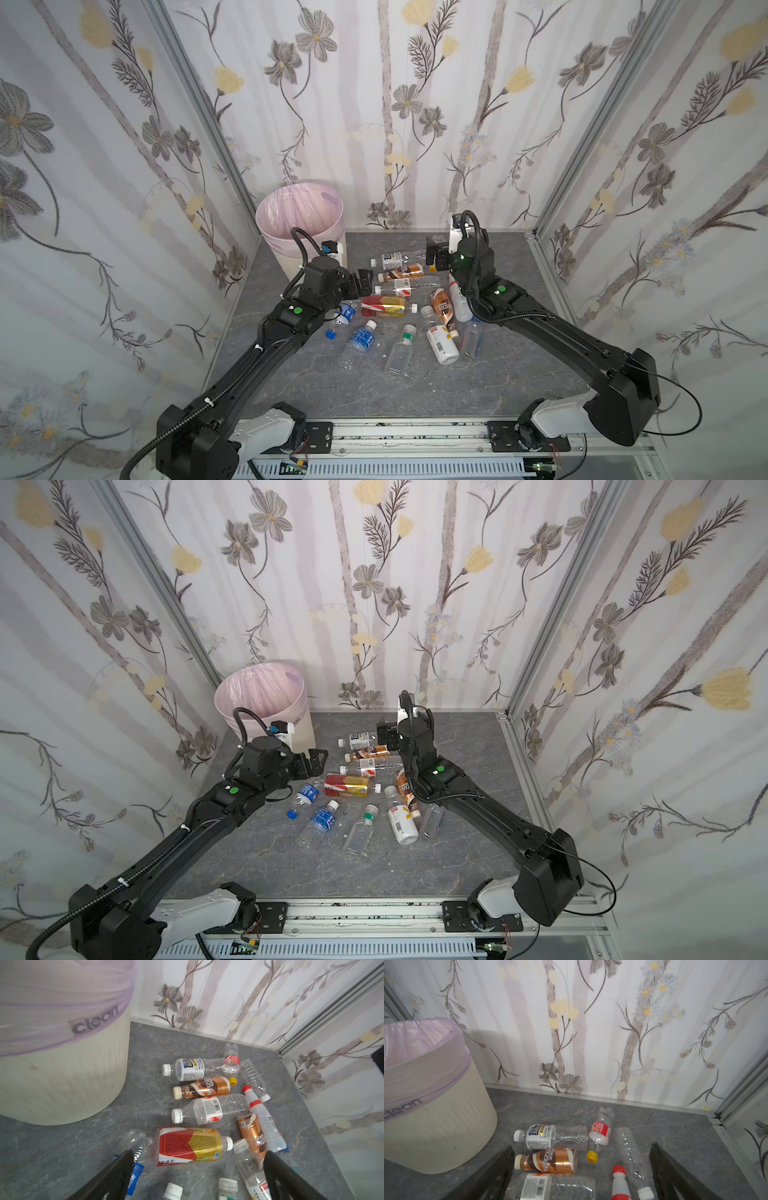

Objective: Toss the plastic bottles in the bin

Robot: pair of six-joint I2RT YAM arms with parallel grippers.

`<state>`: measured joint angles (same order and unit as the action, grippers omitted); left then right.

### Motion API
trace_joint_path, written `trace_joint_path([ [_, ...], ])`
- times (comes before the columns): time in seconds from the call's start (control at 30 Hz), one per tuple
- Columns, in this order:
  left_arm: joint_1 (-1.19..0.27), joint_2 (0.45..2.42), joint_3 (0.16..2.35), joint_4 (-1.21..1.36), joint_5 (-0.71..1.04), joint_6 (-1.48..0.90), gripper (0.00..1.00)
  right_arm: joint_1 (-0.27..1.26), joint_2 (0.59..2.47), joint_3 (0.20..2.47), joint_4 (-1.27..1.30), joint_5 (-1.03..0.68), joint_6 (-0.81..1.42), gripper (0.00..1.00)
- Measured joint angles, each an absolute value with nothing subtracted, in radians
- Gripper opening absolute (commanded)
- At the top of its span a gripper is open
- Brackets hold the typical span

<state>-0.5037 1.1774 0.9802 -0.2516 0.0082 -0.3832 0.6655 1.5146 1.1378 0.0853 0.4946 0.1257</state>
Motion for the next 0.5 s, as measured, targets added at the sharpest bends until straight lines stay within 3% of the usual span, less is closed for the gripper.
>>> trace_joint_path([
  [0.3,-0.737,1.369,1.039,-0.295,-0.16,-0.307,1.0,0.55,1.347,0.931,-0.038,0.414,0.258,1.0],
  [0.5,-0.767,1.447,1.068,-0.318,-0.179,-0.311,1.0,0.55,1.295,0.784,-0.109,0.301,0.339,1.0],
])
